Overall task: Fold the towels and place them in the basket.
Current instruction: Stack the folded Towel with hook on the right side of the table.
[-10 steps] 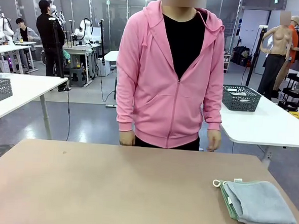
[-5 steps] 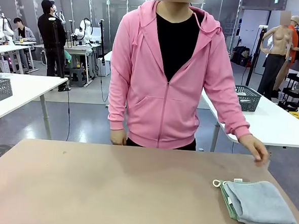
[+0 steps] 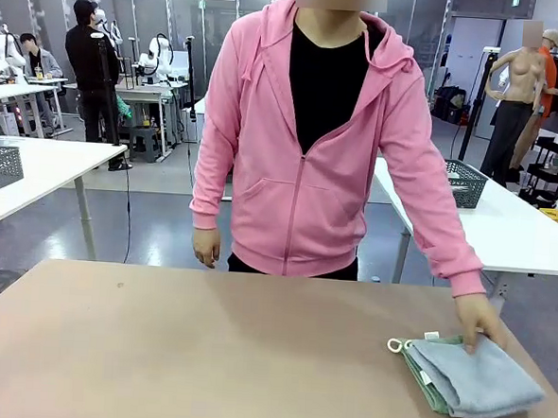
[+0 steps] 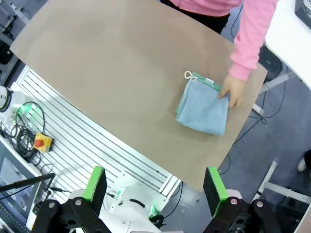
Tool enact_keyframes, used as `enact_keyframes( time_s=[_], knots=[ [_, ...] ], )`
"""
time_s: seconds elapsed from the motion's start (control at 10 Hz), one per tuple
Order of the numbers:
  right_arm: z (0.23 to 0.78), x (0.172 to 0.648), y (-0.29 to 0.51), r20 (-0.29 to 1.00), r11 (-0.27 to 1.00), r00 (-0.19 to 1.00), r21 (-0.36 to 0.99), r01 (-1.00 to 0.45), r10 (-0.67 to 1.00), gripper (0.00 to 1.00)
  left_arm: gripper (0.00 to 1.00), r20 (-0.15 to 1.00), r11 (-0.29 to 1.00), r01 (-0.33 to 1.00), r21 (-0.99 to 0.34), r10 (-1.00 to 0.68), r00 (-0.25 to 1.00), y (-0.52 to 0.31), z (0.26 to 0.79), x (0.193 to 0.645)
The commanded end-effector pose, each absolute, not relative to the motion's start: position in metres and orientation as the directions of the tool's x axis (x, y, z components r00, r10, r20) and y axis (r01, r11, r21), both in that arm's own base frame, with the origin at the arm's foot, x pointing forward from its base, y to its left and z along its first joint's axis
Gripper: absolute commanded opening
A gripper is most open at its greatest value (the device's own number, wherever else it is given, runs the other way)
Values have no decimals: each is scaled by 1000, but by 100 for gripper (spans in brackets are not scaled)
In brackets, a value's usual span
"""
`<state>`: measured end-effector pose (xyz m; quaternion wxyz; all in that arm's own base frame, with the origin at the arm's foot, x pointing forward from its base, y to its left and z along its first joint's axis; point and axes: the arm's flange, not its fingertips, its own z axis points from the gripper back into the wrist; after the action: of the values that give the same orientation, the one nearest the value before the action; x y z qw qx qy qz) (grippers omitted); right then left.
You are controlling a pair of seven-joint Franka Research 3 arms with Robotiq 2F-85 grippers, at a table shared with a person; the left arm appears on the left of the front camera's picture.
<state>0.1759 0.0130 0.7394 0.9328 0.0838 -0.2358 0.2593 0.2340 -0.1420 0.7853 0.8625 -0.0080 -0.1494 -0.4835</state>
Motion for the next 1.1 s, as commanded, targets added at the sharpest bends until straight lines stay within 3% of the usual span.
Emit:
enact_keyframes(
  time_s=[0.0,1.0],
  knots=[
    [741,176,12,473,852,758,28,-523,449,100,93,268,542,829,136,-826,496,-142,787,233],
    [741,176,12,473,852,758,28,-523,449,100,93,268,542,829,136,-826,496,-142,787,233]
  ],
)
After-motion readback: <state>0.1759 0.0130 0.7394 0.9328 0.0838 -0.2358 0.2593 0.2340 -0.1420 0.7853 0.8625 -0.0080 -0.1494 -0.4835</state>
